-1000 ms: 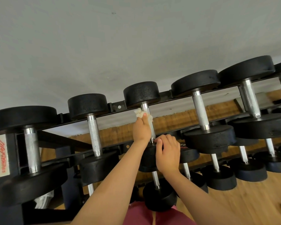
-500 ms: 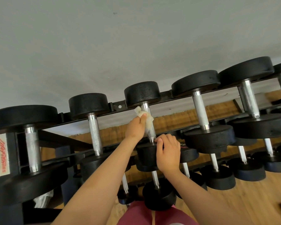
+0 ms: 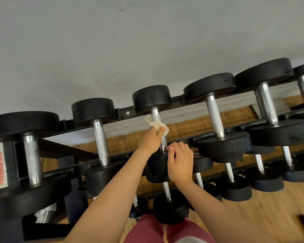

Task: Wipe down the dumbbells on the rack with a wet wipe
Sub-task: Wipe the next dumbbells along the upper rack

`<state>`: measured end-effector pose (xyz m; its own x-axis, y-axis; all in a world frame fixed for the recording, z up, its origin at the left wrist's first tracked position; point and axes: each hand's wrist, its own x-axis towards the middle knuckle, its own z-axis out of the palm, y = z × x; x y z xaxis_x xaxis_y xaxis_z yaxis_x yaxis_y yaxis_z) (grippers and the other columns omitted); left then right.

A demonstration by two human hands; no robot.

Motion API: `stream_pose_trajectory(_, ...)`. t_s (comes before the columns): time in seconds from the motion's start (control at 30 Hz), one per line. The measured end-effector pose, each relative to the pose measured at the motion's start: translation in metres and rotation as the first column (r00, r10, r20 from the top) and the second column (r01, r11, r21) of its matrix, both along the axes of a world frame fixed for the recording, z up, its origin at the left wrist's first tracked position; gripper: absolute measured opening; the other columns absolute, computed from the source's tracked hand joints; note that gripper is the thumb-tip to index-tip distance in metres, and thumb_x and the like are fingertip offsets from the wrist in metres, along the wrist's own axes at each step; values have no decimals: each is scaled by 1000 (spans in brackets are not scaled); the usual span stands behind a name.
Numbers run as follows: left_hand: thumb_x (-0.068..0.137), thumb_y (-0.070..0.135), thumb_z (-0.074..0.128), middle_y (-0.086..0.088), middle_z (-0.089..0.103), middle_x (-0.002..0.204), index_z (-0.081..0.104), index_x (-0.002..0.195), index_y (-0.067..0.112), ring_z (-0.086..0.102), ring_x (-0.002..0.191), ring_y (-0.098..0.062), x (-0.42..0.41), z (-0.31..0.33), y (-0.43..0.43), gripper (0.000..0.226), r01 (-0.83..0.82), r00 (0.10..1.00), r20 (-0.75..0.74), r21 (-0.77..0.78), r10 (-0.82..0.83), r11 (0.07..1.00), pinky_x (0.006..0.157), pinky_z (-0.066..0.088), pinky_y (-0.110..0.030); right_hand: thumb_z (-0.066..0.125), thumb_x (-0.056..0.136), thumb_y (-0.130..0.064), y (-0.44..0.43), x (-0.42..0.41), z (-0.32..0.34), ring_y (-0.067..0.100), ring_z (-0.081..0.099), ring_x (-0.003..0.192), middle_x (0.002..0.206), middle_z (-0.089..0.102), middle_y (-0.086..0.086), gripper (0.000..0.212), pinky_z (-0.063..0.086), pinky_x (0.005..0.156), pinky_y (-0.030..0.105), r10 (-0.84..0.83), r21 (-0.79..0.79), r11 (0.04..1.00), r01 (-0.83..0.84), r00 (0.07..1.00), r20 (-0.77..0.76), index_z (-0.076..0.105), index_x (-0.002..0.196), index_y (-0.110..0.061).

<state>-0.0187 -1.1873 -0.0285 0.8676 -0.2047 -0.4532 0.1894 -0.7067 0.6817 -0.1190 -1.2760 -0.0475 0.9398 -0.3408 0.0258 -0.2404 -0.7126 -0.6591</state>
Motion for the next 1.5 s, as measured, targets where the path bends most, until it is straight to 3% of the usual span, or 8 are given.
stream_pose_trajectory(0.13, 106, 42, 28, -3, 57, 82, 60, 108, 6, 52, 73, -12, -8, -2, 4, 48, -45, 999, 5, -26, 45, 999, 62, 39, -24, 23, 96, -33, 0, 0, -1, 13, 48, 86, 84, 52, -7, 41, 41, 83, 36, -6, 1, 1000, 6, 1000, 9, 60, 84, -19)
stream_pose_trajectory(0.27, 107, 37, 23, -4, 54, 74, 57, 86, 11, 49, 65, -13, -11, -2, 7, 48, -31, 994, 108, 102, 20, 994, 55, 36, -24, 24, 96, -33, 0, 0, -2, 14, 49, 86, 84, 53, -7, 41, 41, 84, 37, -16, -5, 1000, 16, 1000, 8, 61, 85, -18)
stream_pose_trajectory(0.47, 106, 37, 28, -10, 62, 96, 61, 108, 6, 59, 88, -22, -15, -5, 18, 45, 6, 999, 46, 11, -6, 1000, 80, 48, -37, 26, 95, -31, 0, 0, -4, 15, 50, 86, 85, 55, -5, 40, 42, 84, 38, -21, -7, 1000, 21, 1000, 20, 62, 85, -17)
stream_pose_trajectory(0.63, 103, 37, 42, -2, 57, 108, 55, 126, 4, 54, 100, -15, -11, -5, 8, 42, 6, 995, -99, -123, -18, 992, 87, 40, -27, 26, 96, -32, 0, 0, -4, 14, 49, 84, 84, 54, -6, 39, 42, 82, 37, -18, -5, 1000, 18, 1000, 23, 61, 84, -18)
stream_pose_trajectory(0.93, 105, 28, 38, -6, 60, 87, 67, 102, 3, 58, 84, -21, -21, -17, 29, 39, 21, 992, 123, 53, -27, 998, 70, 38, -29, 25, 96, -33, -1, 0, -5, 16, 51, 87, 87, 56, -5, 41, 43, 83, 39, -13, -18, 1000, 13, 1000, 25, 63, 86, -18)
stream_pose_trajectory(1.23, 104, 42, 36, -10, 62, 108, 58, 124, 9, 57, 95, -20, -9, -1, 21, 45, 294, 952, -135, 144, -275, 945, 83, 44, -30, 25, 96, -32, -1, -1, -5, 15, 51, 87, 87, 55, -4, 42, 43, 82, 38, -5, -27, 1000, 6, 1000, 31, 63, 89, -17)
stream_pose_trajectory(1.4, 105, 32, 35, -7, 61, 111, 60, 127, 8, 54, 96, -17, -19, -1, 31, 40, 159, 986, -64, 53, -155, 986, 82, 40, -27, 25, 96, -34, -1, 0, -5, 15, 50, 87, 86, 56, -4, 43, 42, 82, 38, -3, -12, 1000, 3, 1000, 31, 64, 88, -17)
stream_pose_trajectory(1.5, 101, 35, 48, -8, 67, 104, 67, 107, 10, 57, 87, -14, -24, -8, 33, 31, -13, 1000, -16, -21, 13, 1000, 72, 41, -26, 24, 96, -35, -1, -1, -5, 15, 50, 88, 87, 57, -5, 44, 42, 83, 37, 0, -12, 1000, 1, 1000, 28, 64, 88, -17)
